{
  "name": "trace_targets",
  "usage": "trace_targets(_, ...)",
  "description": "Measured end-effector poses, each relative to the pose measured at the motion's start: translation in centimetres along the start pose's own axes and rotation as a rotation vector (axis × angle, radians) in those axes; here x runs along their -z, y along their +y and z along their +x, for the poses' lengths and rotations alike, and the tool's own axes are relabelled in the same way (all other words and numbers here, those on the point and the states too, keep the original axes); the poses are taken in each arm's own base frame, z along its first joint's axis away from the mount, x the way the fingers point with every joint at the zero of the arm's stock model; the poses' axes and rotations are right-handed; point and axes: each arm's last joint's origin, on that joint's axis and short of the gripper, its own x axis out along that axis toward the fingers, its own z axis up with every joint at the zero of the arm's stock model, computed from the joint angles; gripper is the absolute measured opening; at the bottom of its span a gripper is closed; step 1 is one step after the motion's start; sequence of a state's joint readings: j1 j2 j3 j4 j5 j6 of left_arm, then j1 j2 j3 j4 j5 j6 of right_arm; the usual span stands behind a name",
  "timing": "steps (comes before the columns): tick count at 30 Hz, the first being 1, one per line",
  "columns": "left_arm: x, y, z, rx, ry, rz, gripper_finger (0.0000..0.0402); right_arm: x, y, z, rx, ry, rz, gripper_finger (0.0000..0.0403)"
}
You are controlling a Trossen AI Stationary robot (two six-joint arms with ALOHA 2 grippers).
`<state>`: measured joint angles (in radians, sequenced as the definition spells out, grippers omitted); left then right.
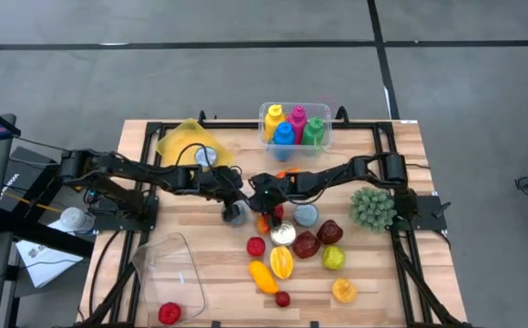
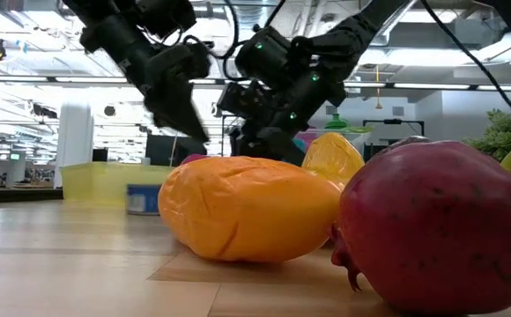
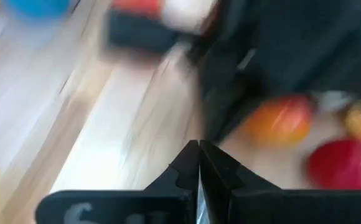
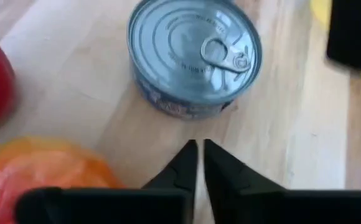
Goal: Pick & Place Food Item
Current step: Put the blue tuna can into the yellow bin
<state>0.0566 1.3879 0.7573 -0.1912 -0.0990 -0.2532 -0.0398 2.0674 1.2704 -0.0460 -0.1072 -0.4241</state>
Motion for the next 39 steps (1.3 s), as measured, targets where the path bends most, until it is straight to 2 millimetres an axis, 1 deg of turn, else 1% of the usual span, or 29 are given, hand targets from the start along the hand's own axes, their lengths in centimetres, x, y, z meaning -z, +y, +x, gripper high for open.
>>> trace_targets(2, 0.7, 0.3, -1.1, -0.068, 0.060, -0.034, 0.0000, -0.3, -0.1, -0.1, 0.000, -0.002, 0.007, 0.0014)
trace_targets(4, 1.4, 0.8, -2.5, -0.143, 0.109, -0.108, 0.0000, -0.7, -0.3, -0.2, 0.004, -0.009, 0.012, 0.0018)
trace_targets(6, 1.6, 1.0, -3.7, -0.165, 0.119, -0.219, 0.0000, -1.1, -0.4, -0.4, 0.010, -0.022, 0.020, 0.0011)
trace_targets(7, 2.1, 1.1, -4.2, -0.184, 0.159, -0.266, 0.0000, -1.2, -0.5, -0.7, 0.007, -0.015, 0.028, 0.0006)
trace_targets(9, 2.6, 0.7, -4.7, -0.171, 0.196, -0.337, 0.0001, -1.7, -0.7, -1.2, 0.015, -0.029, 0.030, 0.0004)
trace_targets(10, 2.9, 0.4, -4.8, -0.160, 0.213, -0.353, 0.0004, -1.9, -0.7, -1.8, 0.014, -0.027, 0.032, 0.0007)
trace_targets(11, 2.9, 0.0, -4.8, -0.135, 0.218, -0.351, 0.0008, -1.9, -0.6, -2.4, 0.007, -0.012, 0.039, 0.0012)
trace_targets(12, 3.0, -0.4, -4.8, -0.109, 0.223, -0.340, 0.0014, -2.3, -0.8, -2.8, 0.017, -0.034, 0.040, 0.0017)
trace_targets(14, 3.2, -1.0, -4.7, -0.085, 0.239, -0.320, 0.0034, -2.8, -0.9, -4.0, 0.018, -0.045, 0.056, 0.0029)
trace_targets(16, 3.3, -1.3, -4.1, -0.088, 0.247, -0.340, 0.0064, -3.6, -1.1, -4.9, 0.030, -0.088, 0.064, 0.0045)
trace_targets(20, 3.8, -1.4, -3.1, -0.124, 0.305, -0.436, 0.0139, -3.9, -1.1, -6.2, 0.037, -0.087, 0.078, 0.0090)
trace_targets(23, 4.4, -1.4, -1.9, -0.172, 0.362, -0.496, 0.0186, -3.8, -1.1, -6.0, 0.034, -0.078, 0.104, 0.0122)
trace_targets(24, 4.6, -1.4, -1.5, -0.180, 0.378, -0.509, 0.0196, -3.6, -1.0, -5.8, 0.026, -0.068, 0.117, 0.0131)
trace_targets(26, 4.9, -1.5, -0.8, -0.186, 0.412, -0.546, 0.0206, -3.3, -1.0, -4.8, 0.024, -0.069, 0.122, 0.0148)
trace_targets(28, 5.2, -1.6, -0.2, -0.189, 0.440, -0.566, 0.0205, -2.6, -0.7, -4.3, 0.008, -0.021, 0.135, 0.0161)
trace_targets(30, 5.2, -1.8, 0.2, -0.185, 0.445, -0.572, 0.0194, -2.6, -0.9, -3.3, 0.018, -0.048, 0.133, 0.0169)
trace_targets(31, 5.2, -1.8, 0.2, -0.181, 0.438, -0.572, 0.0185, -2.4, -0.8, -2.9, 0.013, -0.035, 0.136, 0.0170)
trace_targets(32, 5.1, -1.8, 0.4, -0.177, 0.434, -0.573, 0.0174, -1.9, -0.6, -2.5, 0.002, -0.007, 0.145, 0.0170)
trace_targets(36, 4.7, -2.0, 0.4, -0.146, 0.391, -0.582, 0.0120, -0.8, 0.0, 0.0, -0.015, 0.015, 0.170, 0.0162)
trace_targets(39, 4.6, -2.1, 0.7, -0.136, 0.372, -0.585, 0.0078, -0.3, 0.4, 0.9, -0.046, 0.024, 0.188, 0.0153)
